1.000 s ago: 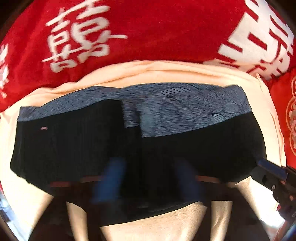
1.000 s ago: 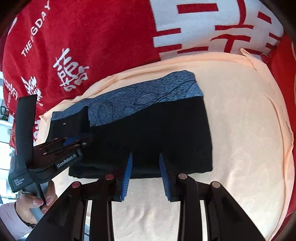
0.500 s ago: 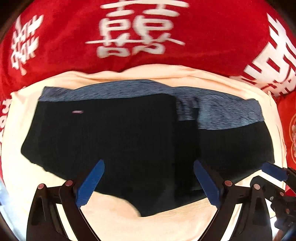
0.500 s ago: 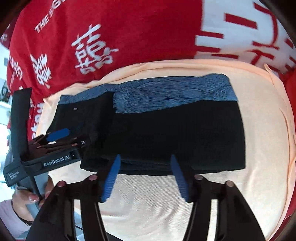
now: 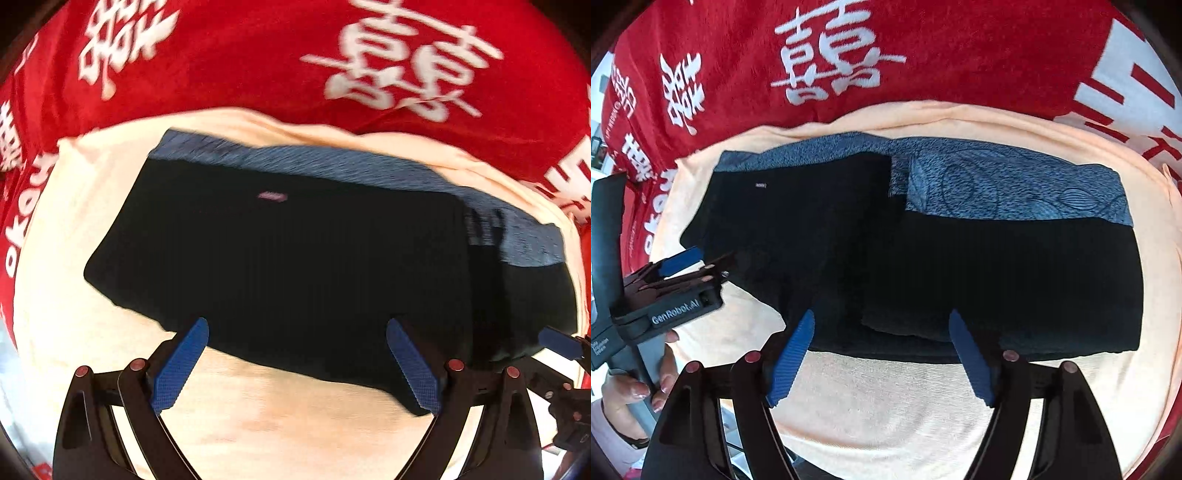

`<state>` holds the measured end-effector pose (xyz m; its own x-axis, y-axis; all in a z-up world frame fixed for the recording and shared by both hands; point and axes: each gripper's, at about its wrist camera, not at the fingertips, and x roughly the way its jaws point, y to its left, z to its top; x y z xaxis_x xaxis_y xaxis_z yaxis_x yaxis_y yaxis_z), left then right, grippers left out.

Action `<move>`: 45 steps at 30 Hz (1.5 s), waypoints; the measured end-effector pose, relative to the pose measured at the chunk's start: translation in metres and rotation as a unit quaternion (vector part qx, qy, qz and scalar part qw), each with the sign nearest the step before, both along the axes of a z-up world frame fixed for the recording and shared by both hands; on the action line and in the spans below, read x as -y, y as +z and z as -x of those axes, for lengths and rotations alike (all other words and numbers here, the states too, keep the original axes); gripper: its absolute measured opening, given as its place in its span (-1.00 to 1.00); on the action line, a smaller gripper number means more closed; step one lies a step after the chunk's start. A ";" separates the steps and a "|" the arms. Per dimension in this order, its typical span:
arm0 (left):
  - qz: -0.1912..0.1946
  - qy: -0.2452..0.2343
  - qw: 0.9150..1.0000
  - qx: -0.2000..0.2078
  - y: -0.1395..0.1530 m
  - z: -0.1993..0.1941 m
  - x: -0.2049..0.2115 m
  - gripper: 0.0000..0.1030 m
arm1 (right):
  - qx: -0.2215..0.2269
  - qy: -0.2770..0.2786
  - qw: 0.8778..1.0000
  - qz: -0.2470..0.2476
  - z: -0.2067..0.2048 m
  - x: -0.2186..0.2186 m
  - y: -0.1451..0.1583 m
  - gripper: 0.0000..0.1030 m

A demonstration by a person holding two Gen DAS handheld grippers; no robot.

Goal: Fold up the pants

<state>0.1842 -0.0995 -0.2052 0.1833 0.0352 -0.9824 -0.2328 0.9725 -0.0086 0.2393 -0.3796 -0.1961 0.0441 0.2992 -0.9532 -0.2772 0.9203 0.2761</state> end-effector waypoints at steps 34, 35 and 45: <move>-0.021 0.000 0.999 -0.039 -0.064 0.005 -0.005 0.98 | -0.021 -0.006 1.000 0.022 0.004 -0.002 -0.022 0.56; -0.018 0.001 0.999 -0.042 -0.064 0.003 -0.004 0.98 | -0.021 -0.006 1.000 0.023 0.005 -0.003 -0.022 0.57; 0.022 0.014 0.999 -0.030 -0.051 -0.005 -0.023 0.98 | -0.019 0.003 0.999 0.032 0.005 -0.007 -0.026 0.60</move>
<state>0.1891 -0.0765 -0.2564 0.1229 -0.0035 -0.9924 -0.2617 0.9645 -0.0358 0.2347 -0.3726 -0.2218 0.0065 0.2370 -0.9715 -0.2733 0.9349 0.2263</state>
